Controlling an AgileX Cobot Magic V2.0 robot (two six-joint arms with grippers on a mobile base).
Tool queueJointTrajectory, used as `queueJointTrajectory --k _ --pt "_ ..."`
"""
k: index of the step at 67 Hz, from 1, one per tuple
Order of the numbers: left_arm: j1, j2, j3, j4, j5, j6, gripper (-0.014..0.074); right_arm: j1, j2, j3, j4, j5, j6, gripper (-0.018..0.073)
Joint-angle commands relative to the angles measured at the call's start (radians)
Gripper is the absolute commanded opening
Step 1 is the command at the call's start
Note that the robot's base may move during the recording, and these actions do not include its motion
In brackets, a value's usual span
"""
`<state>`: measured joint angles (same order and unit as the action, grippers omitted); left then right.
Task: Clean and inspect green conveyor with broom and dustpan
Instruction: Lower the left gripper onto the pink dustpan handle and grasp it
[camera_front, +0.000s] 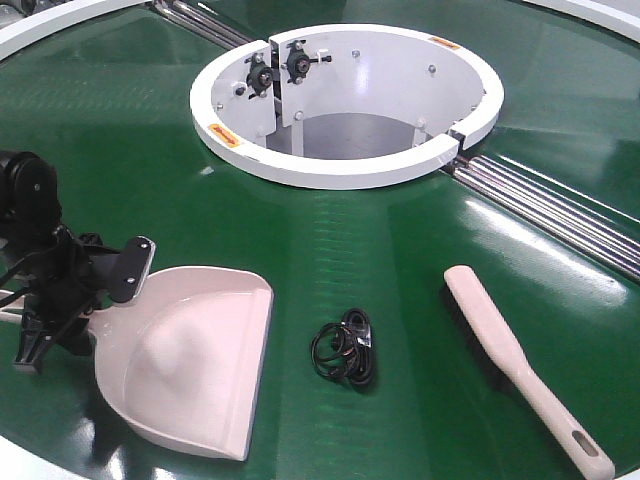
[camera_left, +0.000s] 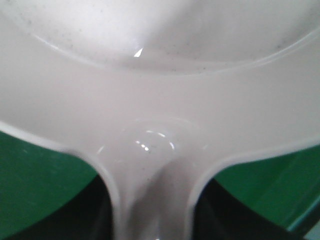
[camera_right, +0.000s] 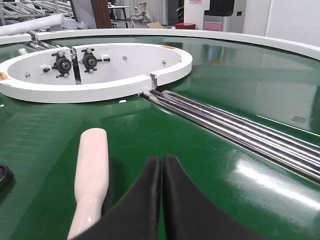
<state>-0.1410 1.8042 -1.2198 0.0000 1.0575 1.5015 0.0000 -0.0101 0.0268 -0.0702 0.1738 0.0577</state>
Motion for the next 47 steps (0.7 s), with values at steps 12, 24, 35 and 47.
queueJointTrajectory --k 12,24,35,47 --pt "-0.005 -0.100 -0.104 -0.015 0.047 -0.014 -0.0008 -0.004 -0.018 0.021 -0.002 -0.076 -0.003 -0.0010" --pt "-0.005 -0.143 -0.118 -0.087 0.047 -0.014 -0.0008 -0.004 -0.018 0.021 -0.002 -0.076 -0.003 -0.0010" --pt "-0.006 -0.145 -0.117 -0.141 0.075 -0.026 -0.0008 -0.004 -0.018 0.021 -0.002 -0.076 -0.003 -0.0010" --pt "-0.013 -0.143 -0.117 -0.127 0.075 -0.065 -0.0008 -0.004 -0.018 0.021 -0.002 -0.076 -0.003 -0.0010"
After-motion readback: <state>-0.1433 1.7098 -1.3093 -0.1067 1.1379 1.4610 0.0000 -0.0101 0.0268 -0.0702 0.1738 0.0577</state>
